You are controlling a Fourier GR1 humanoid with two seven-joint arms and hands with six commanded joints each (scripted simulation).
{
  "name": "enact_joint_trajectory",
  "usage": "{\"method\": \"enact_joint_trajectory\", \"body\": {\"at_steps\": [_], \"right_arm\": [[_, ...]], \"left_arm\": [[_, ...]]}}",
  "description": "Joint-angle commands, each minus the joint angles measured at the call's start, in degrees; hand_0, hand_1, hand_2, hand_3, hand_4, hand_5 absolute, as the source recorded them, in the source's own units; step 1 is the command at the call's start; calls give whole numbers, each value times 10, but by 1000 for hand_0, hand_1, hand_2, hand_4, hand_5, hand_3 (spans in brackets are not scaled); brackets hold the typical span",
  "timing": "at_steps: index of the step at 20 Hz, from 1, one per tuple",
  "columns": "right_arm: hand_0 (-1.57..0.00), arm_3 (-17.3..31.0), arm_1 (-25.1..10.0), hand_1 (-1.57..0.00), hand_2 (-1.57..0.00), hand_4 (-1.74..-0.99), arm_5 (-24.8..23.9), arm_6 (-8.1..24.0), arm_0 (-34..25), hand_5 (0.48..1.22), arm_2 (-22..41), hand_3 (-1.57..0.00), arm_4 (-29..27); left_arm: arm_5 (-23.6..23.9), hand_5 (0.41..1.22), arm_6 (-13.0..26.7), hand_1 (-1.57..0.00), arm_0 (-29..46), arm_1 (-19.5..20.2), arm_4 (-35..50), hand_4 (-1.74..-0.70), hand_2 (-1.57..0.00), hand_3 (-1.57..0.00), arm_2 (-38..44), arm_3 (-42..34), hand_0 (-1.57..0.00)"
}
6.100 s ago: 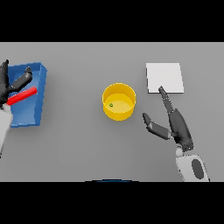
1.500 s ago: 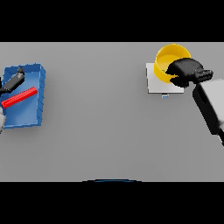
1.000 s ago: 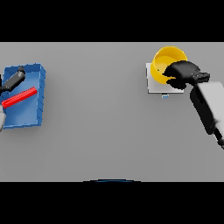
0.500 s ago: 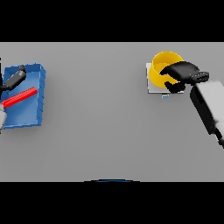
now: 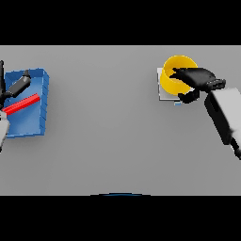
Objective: Pick up the red beaker and tilt it to pour out 1 green nut into yellow bowl. Pick up the yellow bowl and place it on the metallic measuring scale.
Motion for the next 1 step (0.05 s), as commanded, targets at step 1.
{"method": "enact_joint_trajectory", "body": {"at_steps": [1], "right_arm": [[-21, -1, 2, -19, -25, -1478, 3, 8, -3, 738, -1, -146, -1]], "left_arm": [[2, 665, 4, 1, -2, 1, 0, -726, 1, 1, 2, 1, 1]]}}
